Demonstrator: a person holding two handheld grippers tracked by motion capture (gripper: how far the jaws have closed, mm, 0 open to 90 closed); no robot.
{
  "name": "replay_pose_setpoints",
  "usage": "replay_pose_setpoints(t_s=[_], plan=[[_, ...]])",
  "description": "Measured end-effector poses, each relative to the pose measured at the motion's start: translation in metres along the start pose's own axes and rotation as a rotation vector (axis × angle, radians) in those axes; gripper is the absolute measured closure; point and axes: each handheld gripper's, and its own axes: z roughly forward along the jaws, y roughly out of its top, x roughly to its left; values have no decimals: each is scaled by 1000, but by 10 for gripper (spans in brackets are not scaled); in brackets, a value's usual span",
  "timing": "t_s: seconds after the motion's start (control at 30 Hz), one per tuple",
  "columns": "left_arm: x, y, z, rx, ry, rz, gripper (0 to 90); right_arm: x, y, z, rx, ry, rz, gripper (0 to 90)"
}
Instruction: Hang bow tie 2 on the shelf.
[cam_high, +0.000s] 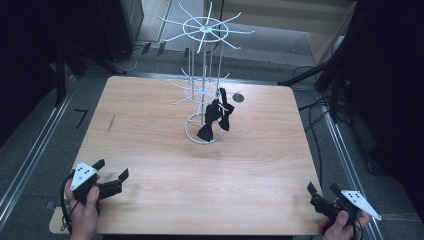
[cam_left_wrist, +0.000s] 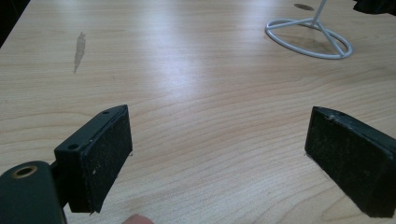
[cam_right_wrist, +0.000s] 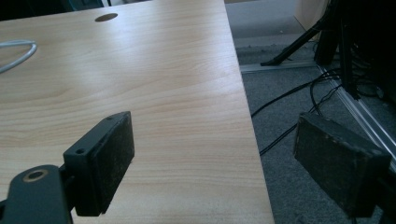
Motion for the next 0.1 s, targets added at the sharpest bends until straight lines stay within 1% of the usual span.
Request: replay_pose_setpoints(t_s=[0.1], plan=[[0,0,1,2,0,-4,82,3,-1,0,11,-6,-9,129]])
